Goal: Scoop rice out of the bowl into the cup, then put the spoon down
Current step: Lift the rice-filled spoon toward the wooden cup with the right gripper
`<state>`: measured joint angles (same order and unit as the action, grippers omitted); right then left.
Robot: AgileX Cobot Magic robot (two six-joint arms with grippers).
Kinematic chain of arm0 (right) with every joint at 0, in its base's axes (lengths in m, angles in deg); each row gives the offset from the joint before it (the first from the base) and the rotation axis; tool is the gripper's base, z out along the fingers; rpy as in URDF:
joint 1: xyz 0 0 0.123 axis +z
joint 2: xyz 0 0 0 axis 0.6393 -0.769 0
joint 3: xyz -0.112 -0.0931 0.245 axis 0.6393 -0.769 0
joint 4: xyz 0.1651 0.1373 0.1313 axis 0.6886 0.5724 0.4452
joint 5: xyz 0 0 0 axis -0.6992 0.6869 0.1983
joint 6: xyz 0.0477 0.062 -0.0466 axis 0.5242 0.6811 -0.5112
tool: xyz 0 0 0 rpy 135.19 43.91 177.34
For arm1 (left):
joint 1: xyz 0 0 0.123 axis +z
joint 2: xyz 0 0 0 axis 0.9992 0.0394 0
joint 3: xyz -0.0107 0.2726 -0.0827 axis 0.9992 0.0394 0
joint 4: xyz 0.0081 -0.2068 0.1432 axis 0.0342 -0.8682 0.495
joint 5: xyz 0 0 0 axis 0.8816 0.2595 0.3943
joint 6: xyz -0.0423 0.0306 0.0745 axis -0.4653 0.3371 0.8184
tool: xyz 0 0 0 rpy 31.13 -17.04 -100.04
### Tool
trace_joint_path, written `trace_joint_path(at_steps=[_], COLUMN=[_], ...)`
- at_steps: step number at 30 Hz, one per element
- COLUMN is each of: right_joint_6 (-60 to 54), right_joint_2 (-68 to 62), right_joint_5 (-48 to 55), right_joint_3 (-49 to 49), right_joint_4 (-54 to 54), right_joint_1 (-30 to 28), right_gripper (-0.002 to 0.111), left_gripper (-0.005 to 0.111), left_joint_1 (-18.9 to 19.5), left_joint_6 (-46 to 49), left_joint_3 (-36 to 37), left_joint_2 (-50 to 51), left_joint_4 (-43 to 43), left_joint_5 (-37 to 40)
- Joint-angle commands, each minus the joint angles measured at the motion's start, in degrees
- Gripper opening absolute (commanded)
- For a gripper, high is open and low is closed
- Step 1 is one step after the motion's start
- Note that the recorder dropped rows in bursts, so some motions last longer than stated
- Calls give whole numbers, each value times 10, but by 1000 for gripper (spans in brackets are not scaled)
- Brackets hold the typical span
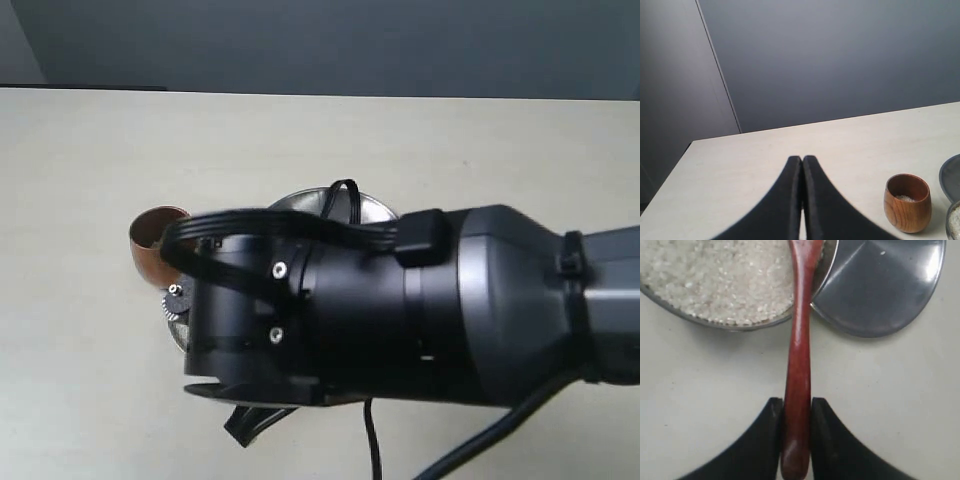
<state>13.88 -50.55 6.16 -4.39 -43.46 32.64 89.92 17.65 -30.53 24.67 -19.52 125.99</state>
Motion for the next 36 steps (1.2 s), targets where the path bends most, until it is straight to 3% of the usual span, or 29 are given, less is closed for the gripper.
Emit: trace_joint_path(at_steps=[1, 9, 18, 36], right_joint_6=[8, 50, 27, -87], right_joint_2=[14, 14, 12, -142], right_joint_5=[-22, -115, -143, -12], right_joint_3=[-1, 9, 71, 265], right_joint_4=[11, 19, 42, 10], right_joint_1=[-4, -11, -74, -77], right_gripper=[-1, -1, -1, -1], left_gripper=[0, 0, 0, 0], left_joint_1=[1, 1, 1, 1], left_joint_6=[-2, -2, -2, -2], left_joint_3=[-2, -2, -2, -2], left_joint_2=[0, 0, 0, 0], left_joint_4=[1, 1, 1, 1], left_joint_5=[-6, -6, -6, -6])
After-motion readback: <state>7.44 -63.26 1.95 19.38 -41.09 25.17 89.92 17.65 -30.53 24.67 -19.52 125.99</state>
